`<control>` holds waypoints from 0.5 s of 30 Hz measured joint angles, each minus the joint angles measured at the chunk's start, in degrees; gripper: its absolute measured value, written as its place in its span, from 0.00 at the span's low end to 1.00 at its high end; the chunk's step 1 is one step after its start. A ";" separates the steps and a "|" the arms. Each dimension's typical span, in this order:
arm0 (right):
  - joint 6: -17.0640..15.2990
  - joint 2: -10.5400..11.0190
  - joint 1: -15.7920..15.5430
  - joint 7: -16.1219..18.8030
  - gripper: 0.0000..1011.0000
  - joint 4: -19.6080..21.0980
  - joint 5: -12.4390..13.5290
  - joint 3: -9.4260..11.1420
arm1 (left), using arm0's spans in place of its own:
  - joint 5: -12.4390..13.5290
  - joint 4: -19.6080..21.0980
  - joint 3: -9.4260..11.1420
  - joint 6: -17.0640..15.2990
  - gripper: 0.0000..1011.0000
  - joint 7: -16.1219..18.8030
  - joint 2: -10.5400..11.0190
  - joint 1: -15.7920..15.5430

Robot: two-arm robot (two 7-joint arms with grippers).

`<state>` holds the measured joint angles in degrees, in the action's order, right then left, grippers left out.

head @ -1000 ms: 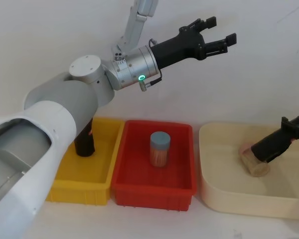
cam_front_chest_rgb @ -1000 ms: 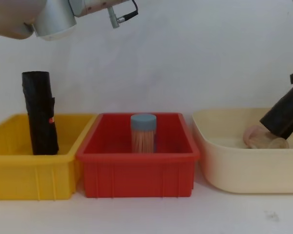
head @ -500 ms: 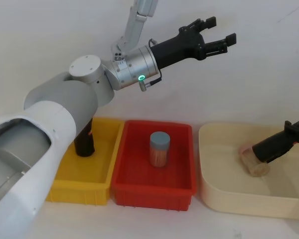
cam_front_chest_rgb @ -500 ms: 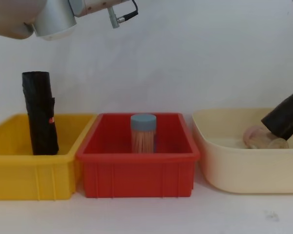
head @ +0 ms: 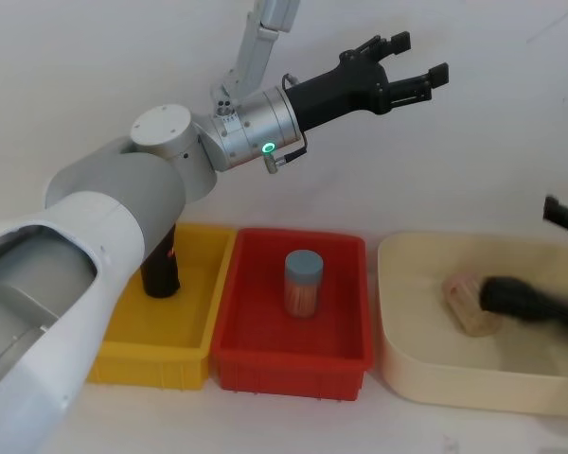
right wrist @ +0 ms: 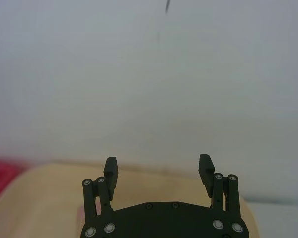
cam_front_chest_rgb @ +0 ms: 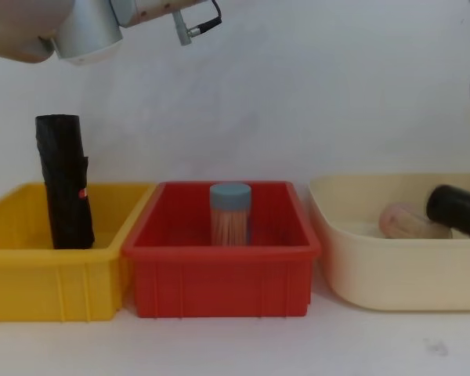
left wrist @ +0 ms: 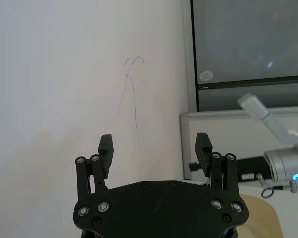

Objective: Pick up the garbage bag with the one hand and transfer it to the other hand.

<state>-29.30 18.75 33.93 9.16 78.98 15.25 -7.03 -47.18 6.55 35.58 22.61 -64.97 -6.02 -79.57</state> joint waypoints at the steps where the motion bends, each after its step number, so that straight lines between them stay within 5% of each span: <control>1: 0.03 -0.19 0.09 -0.02 0.99 0.41 0.18 0.30 | 0.00 0.00 0.00 0.00 0.99 0.00 0.00 0.00; 15: 1.86 -3.86 2.06 -1.71 0.99 6.79 4.50 5.67 | 0.00 0.00 0.00 0.00 0.99 0.00 0.00 0.00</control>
<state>-27.44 14.89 35.99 7.45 85.77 19.76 -1.36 -47.17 6.55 35.57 22.62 -64.97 -6.02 -79.57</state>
